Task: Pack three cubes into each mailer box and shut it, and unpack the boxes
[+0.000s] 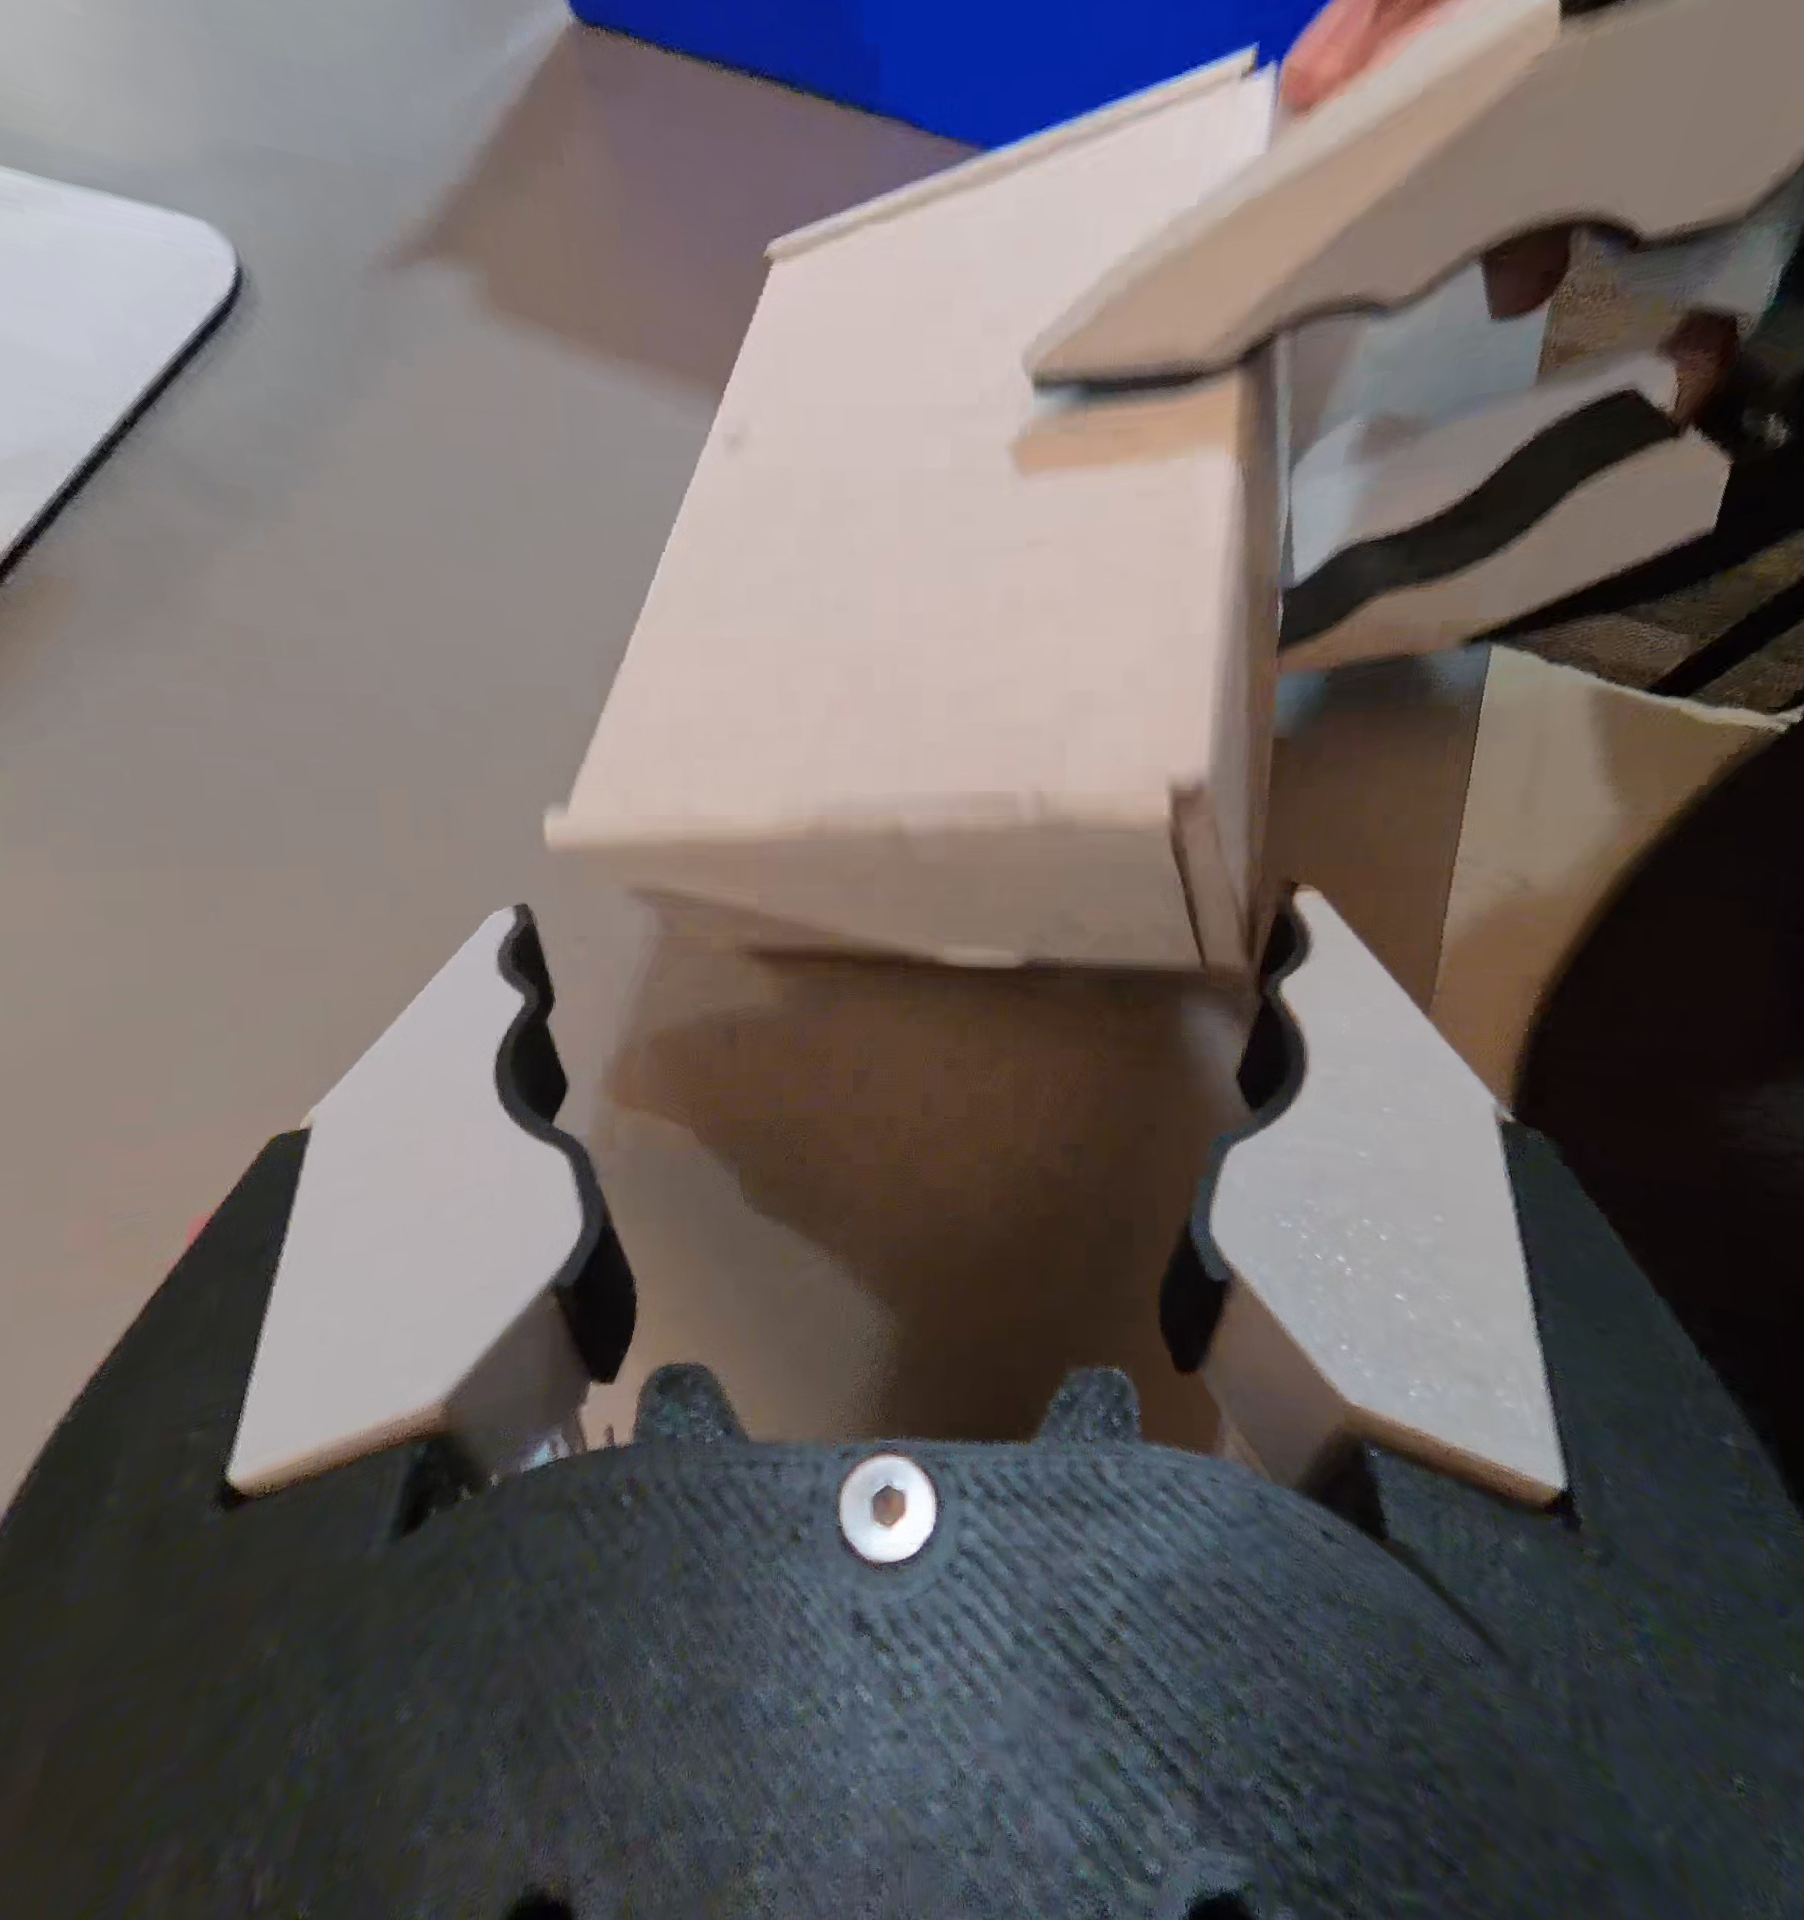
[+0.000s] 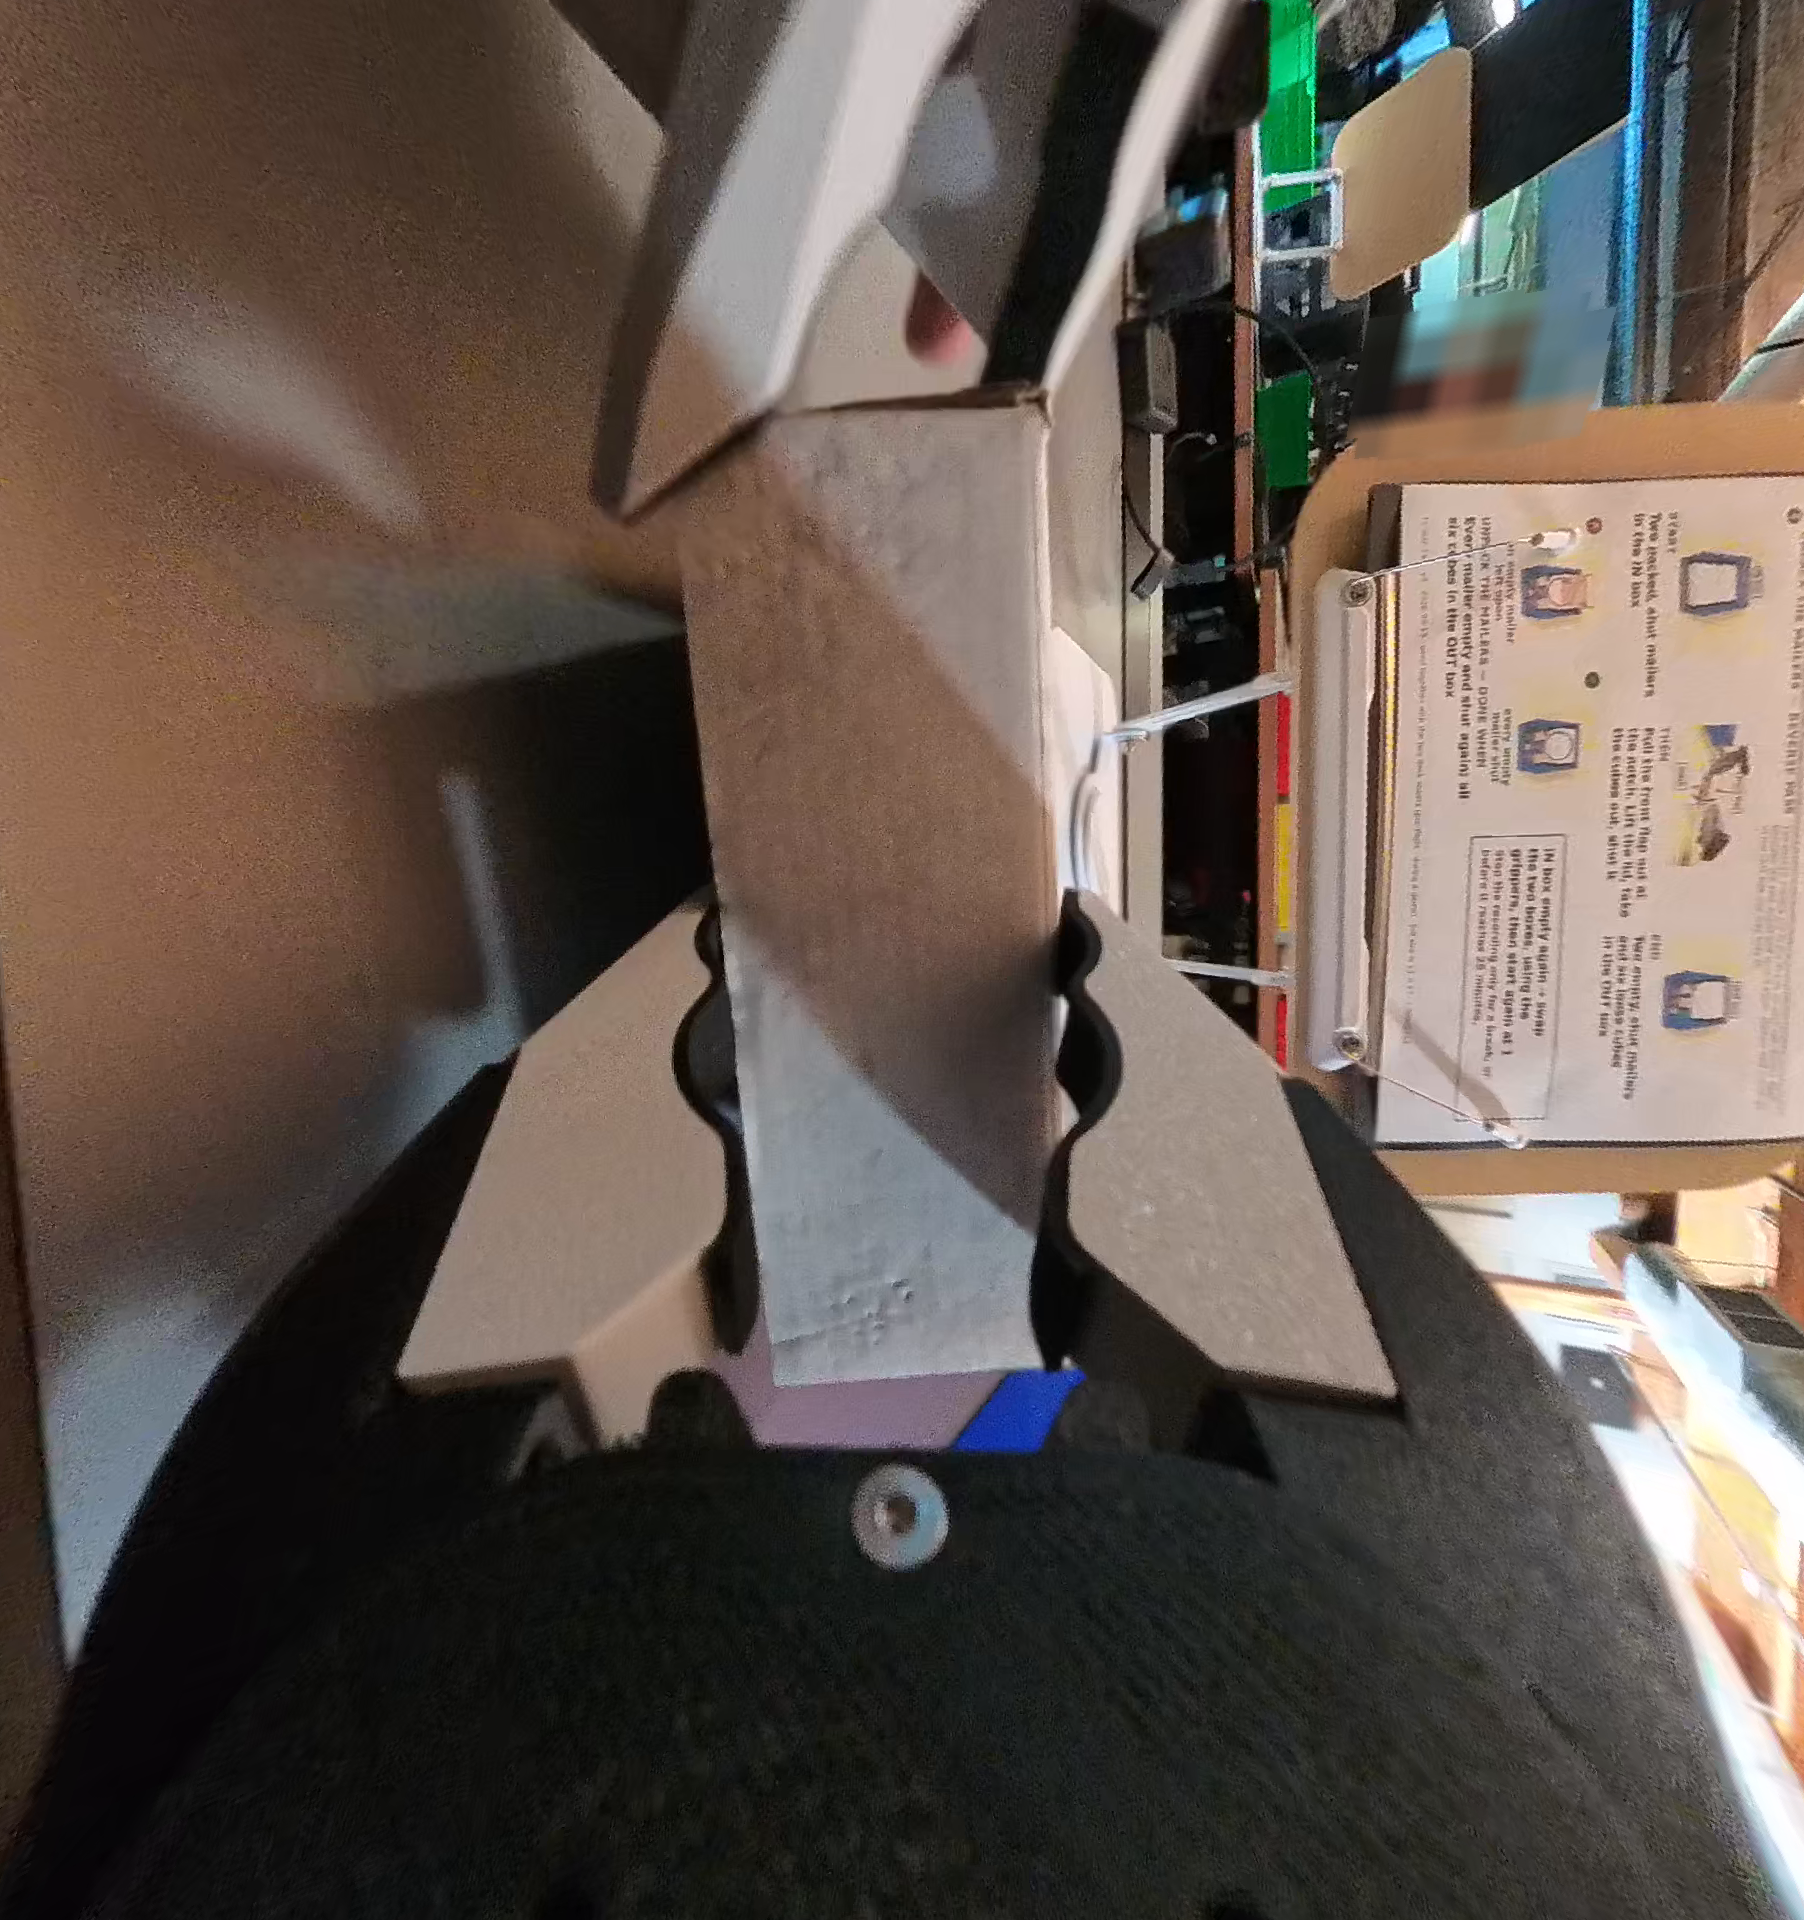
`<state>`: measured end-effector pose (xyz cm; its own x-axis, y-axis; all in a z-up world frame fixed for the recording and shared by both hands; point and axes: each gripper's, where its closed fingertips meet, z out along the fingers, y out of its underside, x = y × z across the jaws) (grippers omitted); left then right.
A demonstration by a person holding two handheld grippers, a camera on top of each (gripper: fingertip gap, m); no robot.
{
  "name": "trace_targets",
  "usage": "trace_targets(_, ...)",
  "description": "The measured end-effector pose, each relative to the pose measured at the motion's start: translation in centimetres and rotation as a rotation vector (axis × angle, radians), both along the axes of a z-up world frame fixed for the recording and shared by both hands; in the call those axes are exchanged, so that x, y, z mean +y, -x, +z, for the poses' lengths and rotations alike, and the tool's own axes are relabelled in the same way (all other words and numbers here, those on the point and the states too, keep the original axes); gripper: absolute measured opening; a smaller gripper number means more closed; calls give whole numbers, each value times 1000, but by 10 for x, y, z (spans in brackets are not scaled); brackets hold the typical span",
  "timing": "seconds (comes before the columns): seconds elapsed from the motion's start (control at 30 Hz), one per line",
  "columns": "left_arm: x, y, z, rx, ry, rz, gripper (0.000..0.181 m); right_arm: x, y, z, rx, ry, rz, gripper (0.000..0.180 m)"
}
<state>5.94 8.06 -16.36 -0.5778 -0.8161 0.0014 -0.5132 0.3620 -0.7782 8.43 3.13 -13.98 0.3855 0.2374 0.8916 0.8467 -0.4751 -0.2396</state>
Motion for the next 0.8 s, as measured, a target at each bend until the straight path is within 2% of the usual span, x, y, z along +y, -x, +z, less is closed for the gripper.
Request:
trace_targets(0.03,6,7,-1,4,0,24,125,0,0,1,13,-2,12,61)
trace_targets(0.2,17,10,-5,-120,-156,76,114,0,1,3,39,11,73,62)
trace_targets(0.3,-2,8,-1,-212,-233,31,103,0,2,5,74,10,95,62)
trace_targets(0.4,-18,2,7,-332,-317,-10,105,-2,9,10,127,-21,150,61)
trace_targets(0.47,-24,-4,20,-449,-371,-17,93,-4,12,11,142,-22,182,61)
trace_targets(0.53,-34,-4,29,-531,-392,-56,94,-8,13,11,137,-33,192,61)
trace_targets(0.67,-45,-6,25,-558,-436,-130,76,-15,8,11,129,-39,157,61)
trace_targets(0.8,-51,-11,30,-613,-494,-169,73,-21,5,13,138,-77,137,61)
